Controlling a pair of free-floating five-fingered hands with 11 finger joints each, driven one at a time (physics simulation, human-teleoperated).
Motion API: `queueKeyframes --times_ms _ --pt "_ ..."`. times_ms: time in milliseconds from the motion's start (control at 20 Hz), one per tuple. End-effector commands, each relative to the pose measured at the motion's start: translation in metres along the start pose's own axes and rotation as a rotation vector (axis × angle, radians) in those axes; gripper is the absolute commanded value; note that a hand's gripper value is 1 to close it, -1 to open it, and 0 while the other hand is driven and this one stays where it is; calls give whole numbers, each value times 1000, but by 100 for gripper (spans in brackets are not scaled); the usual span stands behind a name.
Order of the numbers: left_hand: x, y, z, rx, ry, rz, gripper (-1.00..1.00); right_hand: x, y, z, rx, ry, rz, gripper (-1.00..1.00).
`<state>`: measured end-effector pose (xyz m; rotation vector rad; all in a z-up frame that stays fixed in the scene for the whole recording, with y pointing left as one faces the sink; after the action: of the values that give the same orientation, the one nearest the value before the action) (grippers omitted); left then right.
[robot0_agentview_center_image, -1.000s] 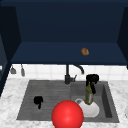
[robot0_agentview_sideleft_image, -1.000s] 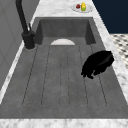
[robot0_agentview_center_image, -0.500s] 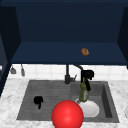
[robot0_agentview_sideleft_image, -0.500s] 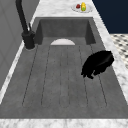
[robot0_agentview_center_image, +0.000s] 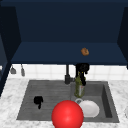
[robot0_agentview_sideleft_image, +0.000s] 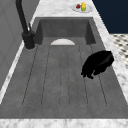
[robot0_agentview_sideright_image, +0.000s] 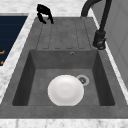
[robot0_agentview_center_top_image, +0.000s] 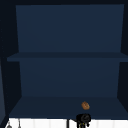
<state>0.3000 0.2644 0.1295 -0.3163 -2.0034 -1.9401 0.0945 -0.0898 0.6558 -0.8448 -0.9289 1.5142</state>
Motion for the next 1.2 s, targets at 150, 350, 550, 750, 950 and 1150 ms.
queueKeyframes --times_ms 150,350,550,750,950,1150 --pt "0 0 0 0 0 0 0 24 -49 23 -36 71 -17 100" --pt "0 0 0 0 0 0 0 37 -77 36 -32 90 -10 100" --pt "0 0 0 0 0 0 0 50 -106 49 -29 111 -1 100" --pt "0 0 0 0 0 0 0 64 -135 62 -28 131 2 100" --pt "0 0 0 0 0 0 0 76 -164 73 -29 157 11 100" --pt "0 0 0 0 0 0 0 85 -197 75 -28 184 22 100"
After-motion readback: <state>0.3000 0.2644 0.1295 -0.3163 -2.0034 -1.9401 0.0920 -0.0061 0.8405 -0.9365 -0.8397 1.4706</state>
